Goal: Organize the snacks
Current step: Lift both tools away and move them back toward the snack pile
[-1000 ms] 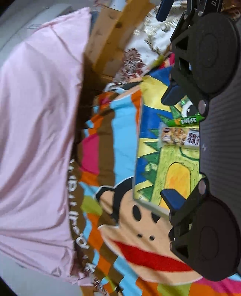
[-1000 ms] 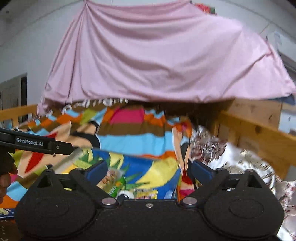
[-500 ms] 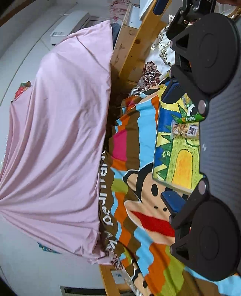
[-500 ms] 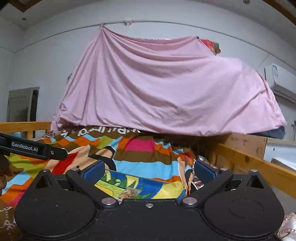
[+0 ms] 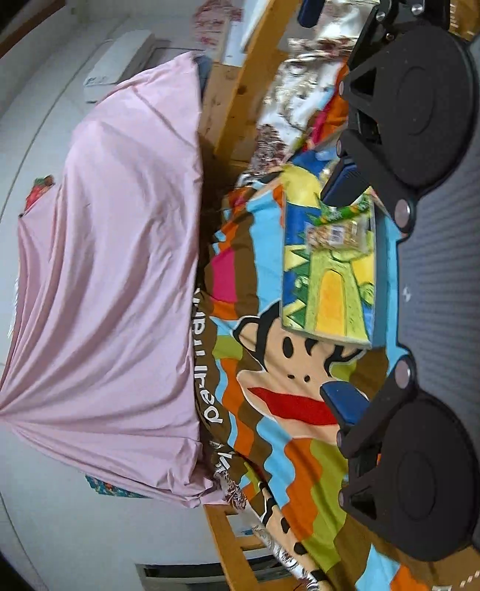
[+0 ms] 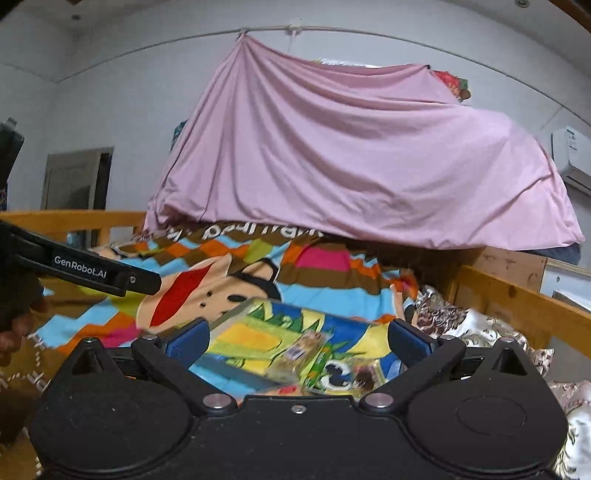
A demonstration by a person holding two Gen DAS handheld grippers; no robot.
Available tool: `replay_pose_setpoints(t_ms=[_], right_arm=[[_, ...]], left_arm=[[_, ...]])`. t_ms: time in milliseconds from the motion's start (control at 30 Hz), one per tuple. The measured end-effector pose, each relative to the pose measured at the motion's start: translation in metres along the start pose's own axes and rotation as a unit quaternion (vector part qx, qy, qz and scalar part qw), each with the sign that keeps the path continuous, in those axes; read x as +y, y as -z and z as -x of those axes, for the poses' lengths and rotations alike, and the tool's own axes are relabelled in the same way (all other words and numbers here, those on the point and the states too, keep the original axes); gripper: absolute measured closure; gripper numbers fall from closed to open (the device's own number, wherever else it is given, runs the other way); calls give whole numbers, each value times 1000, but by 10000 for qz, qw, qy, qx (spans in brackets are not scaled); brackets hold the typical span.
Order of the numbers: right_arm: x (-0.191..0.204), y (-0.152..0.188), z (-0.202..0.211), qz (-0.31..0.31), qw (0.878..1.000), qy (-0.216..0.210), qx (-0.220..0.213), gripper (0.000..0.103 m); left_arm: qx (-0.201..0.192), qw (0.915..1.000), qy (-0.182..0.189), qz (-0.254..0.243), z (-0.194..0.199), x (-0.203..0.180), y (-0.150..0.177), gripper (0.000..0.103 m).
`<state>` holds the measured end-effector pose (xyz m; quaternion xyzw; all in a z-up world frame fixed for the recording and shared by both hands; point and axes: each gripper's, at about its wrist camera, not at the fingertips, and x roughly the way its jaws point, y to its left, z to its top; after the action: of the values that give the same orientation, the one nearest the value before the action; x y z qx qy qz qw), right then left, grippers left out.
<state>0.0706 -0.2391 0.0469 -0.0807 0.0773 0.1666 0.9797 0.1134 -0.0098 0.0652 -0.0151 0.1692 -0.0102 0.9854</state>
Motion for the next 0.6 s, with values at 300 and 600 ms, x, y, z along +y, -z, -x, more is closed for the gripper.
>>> replay_pose_setpoints(t_ms=[300,600], right_arm=[[33,20,9,-64,9983,-201,542,1],[46,33,-3,89,9954,-309,901,1]], left_arm=[[603,9980,182,81,10,21,33,0],[934,9952,177,-232,-1,33,51,0]])
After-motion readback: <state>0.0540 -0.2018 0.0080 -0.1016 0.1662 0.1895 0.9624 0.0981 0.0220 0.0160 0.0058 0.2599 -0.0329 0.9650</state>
